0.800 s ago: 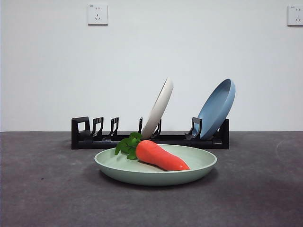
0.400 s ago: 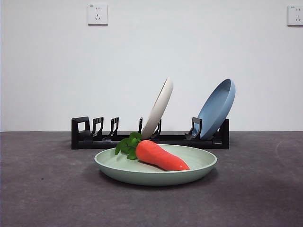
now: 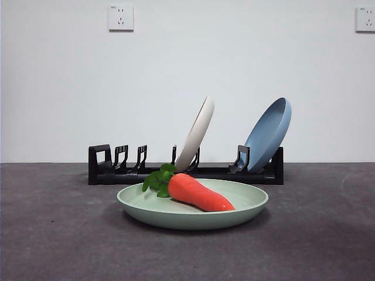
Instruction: Take the green plate from the plate rack,put the plate on the table,take the carrot from the table,put the carrot in the plate
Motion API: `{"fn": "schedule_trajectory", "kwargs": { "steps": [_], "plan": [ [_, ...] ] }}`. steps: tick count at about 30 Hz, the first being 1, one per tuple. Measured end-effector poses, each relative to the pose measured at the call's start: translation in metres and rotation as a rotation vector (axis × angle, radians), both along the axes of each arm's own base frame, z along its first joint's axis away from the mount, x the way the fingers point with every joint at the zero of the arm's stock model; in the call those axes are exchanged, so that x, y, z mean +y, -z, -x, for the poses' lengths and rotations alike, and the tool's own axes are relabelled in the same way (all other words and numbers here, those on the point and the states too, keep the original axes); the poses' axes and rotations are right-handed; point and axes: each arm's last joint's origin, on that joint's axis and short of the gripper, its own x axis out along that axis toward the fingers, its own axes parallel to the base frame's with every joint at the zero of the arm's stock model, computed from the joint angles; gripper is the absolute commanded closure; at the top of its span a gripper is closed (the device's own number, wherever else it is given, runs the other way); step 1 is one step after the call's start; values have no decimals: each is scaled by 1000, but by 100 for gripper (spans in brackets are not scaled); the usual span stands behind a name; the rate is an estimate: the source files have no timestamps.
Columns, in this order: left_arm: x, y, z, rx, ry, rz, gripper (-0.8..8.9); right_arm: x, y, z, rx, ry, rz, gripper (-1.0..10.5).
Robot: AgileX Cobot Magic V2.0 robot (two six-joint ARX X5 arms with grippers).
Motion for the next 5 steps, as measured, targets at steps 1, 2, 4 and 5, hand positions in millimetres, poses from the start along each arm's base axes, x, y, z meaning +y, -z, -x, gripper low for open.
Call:
{"fn": "schedule_trajectory", "kwargs": {
  "steps": [1,2,4,5],
  "plan": [
    [0,0,0,0,0,0,816,0,0,0,0,0,0,946],
    [0,0,0,0,0,0,817,0,0,0,0,0,0,946],
    [0,0,0,0,0,0,817,0,0,0,0,0,0,946],
    [0,0,0,0,0,0,817,0,0,0,0,0,0,946]
  ]
}}
